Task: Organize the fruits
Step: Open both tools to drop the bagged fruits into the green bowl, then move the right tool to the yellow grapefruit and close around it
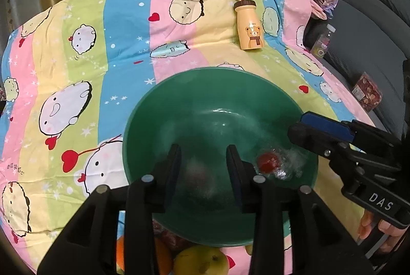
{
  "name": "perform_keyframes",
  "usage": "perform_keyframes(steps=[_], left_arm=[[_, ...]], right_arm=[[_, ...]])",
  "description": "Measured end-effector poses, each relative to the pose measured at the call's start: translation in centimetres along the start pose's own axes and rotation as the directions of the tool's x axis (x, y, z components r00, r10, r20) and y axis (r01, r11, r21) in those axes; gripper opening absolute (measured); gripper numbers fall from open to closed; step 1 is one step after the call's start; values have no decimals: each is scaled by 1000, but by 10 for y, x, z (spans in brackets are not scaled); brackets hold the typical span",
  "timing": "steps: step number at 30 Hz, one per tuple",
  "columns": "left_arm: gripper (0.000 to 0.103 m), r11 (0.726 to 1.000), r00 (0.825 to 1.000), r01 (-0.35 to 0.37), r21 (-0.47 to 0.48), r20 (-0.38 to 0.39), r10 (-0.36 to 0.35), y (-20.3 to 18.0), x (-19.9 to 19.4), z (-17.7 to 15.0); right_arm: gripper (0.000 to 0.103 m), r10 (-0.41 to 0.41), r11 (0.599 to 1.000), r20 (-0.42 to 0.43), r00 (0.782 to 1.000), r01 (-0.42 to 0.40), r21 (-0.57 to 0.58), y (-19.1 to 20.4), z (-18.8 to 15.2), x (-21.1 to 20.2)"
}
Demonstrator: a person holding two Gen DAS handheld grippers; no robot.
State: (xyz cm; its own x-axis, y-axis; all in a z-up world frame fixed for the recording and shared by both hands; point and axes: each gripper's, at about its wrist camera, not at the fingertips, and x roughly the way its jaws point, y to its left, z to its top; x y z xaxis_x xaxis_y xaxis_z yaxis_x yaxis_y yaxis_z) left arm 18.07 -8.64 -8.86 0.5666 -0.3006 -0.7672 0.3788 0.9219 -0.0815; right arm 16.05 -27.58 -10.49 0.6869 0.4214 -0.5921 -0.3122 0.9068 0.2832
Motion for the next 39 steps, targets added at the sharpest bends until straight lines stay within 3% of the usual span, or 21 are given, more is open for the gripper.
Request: perform_keyframes(steps=[2, 4, 7, 17, 25, 31, 34, 39], left_arm=[[60, 1000, 1000, -9, -4, 8, 9, 1, -2, 0], [70, 1000, 1000, -21, -9, 20, 21, 3, -7, 0], [74, 999, 999, -31, -19, 32, 32, 8, -16, -1], [81, 991, 994, -54, -122, 88, 65, 47, -70, -31], [82, 971, 994, -79, -225, 50, 93, 84, -101, -79], [82, 964, 999, -46, -262, -2, 47, 97, -107, -121], [82, 963, 1000, -2, -270, -27, -6, 99, -104, -142], [82, 956, 996, 70, -284, -40, -85, 99, -102, -164]], right_arm=[[35, 0, 1000, 0, 1000, 0, 5, 0, 0, -1], [45, -5, 1000, 5, 1000, 5, 9, 0, 0, -3], [52, -8, 1000, 23, 1000, 7, 20, -1, 0, -10], [55, 29, 996, 91, 995, -37, 81, -7, -9, -43], [56, 141, 985, 94, 986, -149, 86, 7, -39, -62], [56, 249, 968, 22, 968, -249, 34, 33, -72, -62], [56, 323, 946, -46, 945, -323, 5, 54, -87, -54], [56, 376, 916, -192, 906, -395, -68, 101, -112, -28]])
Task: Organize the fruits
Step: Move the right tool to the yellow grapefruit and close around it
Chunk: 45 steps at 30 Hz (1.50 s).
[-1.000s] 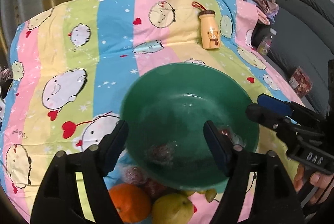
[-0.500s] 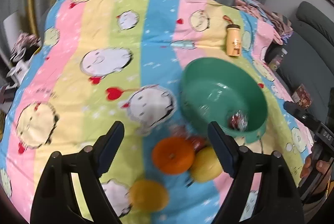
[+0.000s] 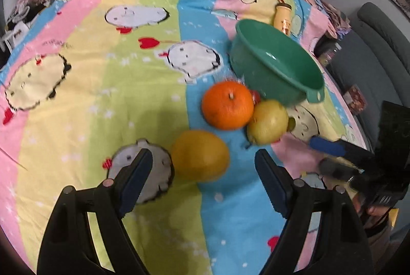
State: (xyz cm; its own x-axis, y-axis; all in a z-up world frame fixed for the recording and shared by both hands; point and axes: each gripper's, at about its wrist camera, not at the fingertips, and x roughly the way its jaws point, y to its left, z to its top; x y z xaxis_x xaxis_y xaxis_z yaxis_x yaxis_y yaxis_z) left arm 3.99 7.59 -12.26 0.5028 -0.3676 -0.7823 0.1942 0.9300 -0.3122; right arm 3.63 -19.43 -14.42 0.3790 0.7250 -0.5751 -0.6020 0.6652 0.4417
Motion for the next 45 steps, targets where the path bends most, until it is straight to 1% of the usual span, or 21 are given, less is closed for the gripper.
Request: perform_keyframes(steps=[2, 5, 8, 10, 15, 19, 21, 23, 24, 26, 33, 36, 38, 45], left_arm=[[82, 1000, 1000, 21, -3, -8, -22, 1, 1, -5], [82, 999, 999, 38, -9, -10, -38, 2, 3, -9], [81, 998, 998, 55, -18, -5, -55, 5, 4, -9], [81, 998, 998, 63, -24, -4, -63, 7, 6, -8], [80, 996, 996, 87, -30, -4, -88, 12, 14, -6], [79, 994, 994, 104, -24, -8, -105, 14, 18, -4], [74, 993, 994, 112, -26, -12, -112, 16, 21, -3], [67, 992, 992, 122, -41, -11, -123, 19, 22, -1], [65, 991, 992, 128, -43, -8, -128, 20, 22, 0], [62, 991, 991, 130, -40, -7, -131, 20, 23, 1], [62, 988, 990, 142, -63, -10, -142, 25, 27, 3], [61, 989, 991, 135, -61, -5, -136, 25, 26, 2], [57, 990, 992, 129, -57, 1, -130, 24, 24, 1], [57, 993, 993, 119, -27, 25, -118, 11, 9, 0]], right_arm=[[56, 13, 999, -47, 999, -15, -35, 14, -4, 18], [56, 3, 996, -103, 995, -13, -91, 31, -5, 43], [56, 3, 994, -133, 991, -18, -108, 39, -3, 61], [56, -12, 993, -143, 990, -5, -117, 42, -1, 71], [56, -75, 988, -148, 986, 53, -146, 46, 5, 89], [56, -83, 986, -147, 986, 61, -152, 49, 12, 97], [57, -97, 982, -149, 984, 71, -175, 52, 15, 103], [57, -119, 977, -150, 982, 89, -192, 53, 17, 108], [57, -122, 977, -150, 981, 93, -191, 53, 18, 110], [57, -124, 979, -154, 980, 96, -182, 49, 20, 113], [57, -133, 974, -165, 977, 98, -205, 52, 23, 119], [57, -134, 974, -164, 977, 99, -205, 52, 23, 119], [57, -132, 975, -159, 979, 99, -200, 52, 23, 118], [57, -107, 981, -123, 987, 84, -177, 55, 21, 103]])
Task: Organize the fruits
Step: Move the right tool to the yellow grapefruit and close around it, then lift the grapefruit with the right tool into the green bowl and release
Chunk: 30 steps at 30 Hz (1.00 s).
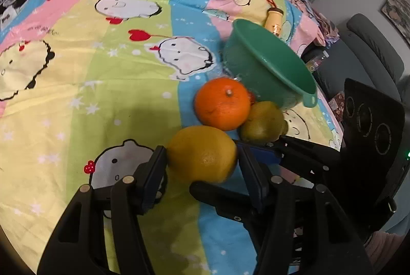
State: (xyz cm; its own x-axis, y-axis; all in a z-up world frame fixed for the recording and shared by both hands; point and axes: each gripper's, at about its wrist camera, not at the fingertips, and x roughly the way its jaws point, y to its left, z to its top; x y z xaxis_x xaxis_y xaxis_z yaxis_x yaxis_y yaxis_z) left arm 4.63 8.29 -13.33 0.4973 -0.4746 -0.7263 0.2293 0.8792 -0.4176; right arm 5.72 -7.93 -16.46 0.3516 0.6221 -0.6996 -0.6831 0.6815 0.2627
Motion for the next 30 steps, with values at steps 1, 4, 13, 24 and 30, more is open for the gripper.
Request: perform_keyframes(steps=[1, 4, 13, 24, 30], left_arm=[[57, 1000, 1000, 3, 5, 5, -3, -3, -2, 0], [57, 1000, 1000, 11, 25, 16, -11, -14, -6, 3], [57, 994, 999, 28, 109, 44, -33, -55, -5, 22], [56, 979, 997, 63, 193, 41, -72, -98, 13, 48], [57, 967, 992, 111, 230, 39, -123, -120, 26, 69]], right_arm=[[57, 0, 1000, 8, 1000, 0, 1, 0, -1, -4], [57, -8, 1000, 41, 999, 8, 6, -1, -2, -19], [57, -39, 998, 132, 991, 32, 52, -18, -2, -56], [56, -94, 989, 224, 970, 66, 130, -53, -3, -91], [57, -143, 980, 273, 951, 99, 170, -76, 3, -112]])
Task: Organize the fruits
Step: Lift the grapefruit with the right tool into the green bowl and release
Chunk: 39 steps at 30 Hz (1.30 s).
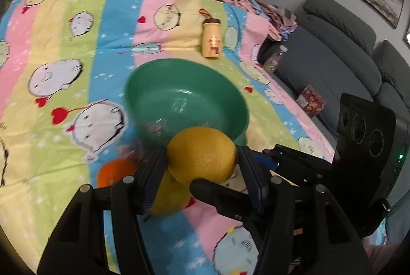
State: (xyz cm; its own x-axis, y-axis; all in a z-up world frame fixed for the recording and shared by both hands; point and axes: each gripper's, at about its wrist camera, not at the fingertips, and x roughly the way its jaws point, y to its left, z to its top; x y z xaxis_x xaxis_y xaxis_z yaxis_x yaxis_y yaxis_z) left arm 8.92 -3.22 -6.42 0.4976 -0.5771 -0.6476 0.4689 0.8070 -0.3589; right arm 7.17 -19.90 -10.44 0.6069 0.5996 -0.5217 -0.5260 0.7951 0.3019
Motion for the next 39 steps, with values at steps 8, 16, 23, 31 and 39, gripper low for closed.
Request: perform_keyframes(steps=[8, 16, 23, 31, 39], left_arm=[[57, 999, 999, 32, 24, -7, -32, -7, 26, 27], [57, 999, 998, 49, -11, -46, -50, 4, 49, 36], [57, 998, 996, 45, -36, -77, -47, 9, 64, 36], [57, 998, 995, 28, -51, -99, -33, 10, 71, 33], [65, 997, 995, 36, -63, -87, -42, 10, 68, 35]], right_arm=[[57, -38, 999, 28, 999, 37, 23, -30, 16, -1], [56, -52, 998, -4, 999, 53, 38, -49, 20, 10], [57, -59, 996, -36, 998, 62, 66, -57, 17, 19], [57, -84, 993, -68, 994, 89, 77, -58, 13, 26], [57, -68, 994, -54, 996, 72, 78, -58, 14, 21]])
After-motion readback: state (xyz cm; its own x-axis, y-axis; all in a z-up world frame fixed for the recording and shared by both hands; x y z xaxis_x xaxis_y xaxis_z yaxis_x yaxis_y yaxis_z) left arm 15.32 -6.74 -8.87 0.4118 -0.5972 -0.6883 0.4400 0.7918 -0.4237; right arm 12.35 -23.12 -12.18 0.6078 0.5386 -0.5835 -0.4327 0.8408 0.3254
